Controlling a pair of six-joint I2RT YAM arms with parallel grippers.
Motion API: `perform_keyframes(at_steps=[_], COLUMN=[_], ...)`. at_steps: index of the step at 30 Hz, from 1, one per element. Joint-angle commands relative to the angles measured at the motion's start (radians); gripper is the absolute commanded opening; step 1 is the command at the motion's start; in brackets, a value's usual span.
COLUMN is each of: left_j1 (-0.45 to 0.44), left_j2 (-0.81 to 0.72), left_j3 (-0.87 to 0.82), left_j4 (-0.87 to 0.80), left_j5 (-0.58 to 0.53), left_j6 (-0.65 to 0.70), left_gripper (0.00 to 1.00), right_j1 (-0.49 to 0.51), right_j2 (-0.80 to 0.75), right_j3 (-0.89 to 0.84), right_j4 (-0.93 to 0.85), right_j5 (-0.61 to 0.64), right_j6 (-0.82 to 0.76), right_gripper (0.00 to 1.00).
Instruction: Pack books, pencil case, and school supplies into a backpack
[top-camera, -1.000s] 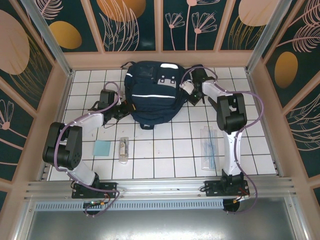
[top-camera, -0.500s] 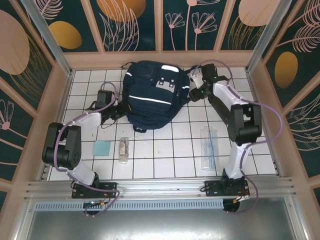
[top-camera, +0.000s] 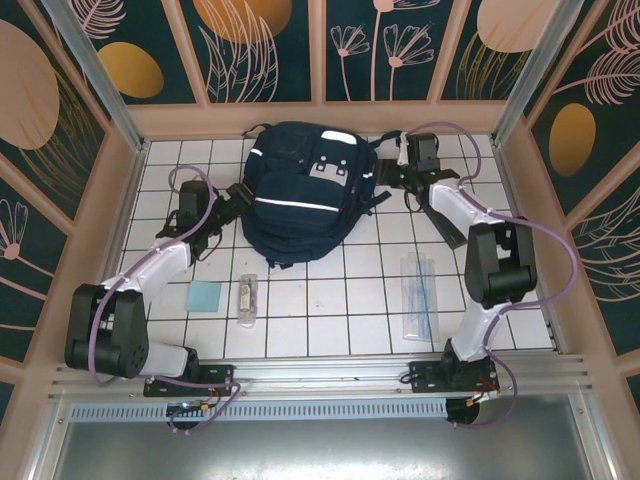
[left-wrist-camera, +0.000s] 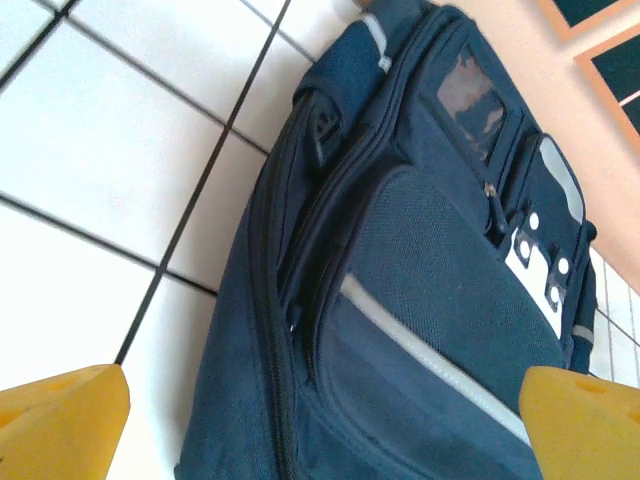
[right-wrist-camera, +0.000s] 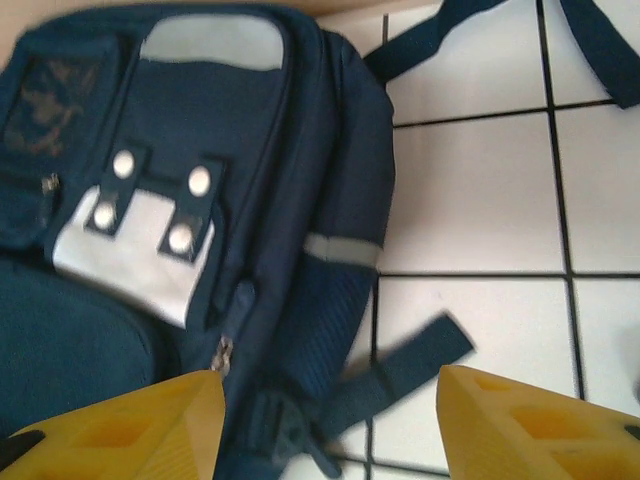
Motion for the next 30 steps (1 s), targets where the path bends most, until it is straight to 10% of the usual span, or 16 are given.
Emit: perform_keyframes(at_steps=[1, 10, 13, 16, 30], left_j1=[-0.031, -0.135, -0.134, -0.134, -0.083], left_j2=[-0.015, 0.014, 0.055, 0.113, 0.469], left_j3=[-0.095, -0.174, -0.159, -0.127, 0.263], left_j4=[0.122, 0.219, 0.226, 0.239, 0.198], left_j5=[0.031, -0.034, -0.062, -0.107, -0.073], left_j6=[-0.159, -0.256, -0.245, -0.217, -0.018], left_gripper=[0.99, 0.99, 0.99, 0.99, 0.99], right_j1=[0.015, 0.02, 0.023, 0.025, 0.194], right_j2=[0.114, 0.411, 0.454, 0.406, -0.131], right_j3=[0.067, 0.357, 0.4, 0.303, -0.379], right_j4=[0.128, 0.062, 0.049, 0.117, 0.241], right_j5=[0.037, 0.05, 0.016, -0.008, 0.104], right_j6=[0.152, 0.279, 0.282, 0.303, 0.394], right_gripper=[0.58, 0.53, 0.3, 0.0, 0.0])
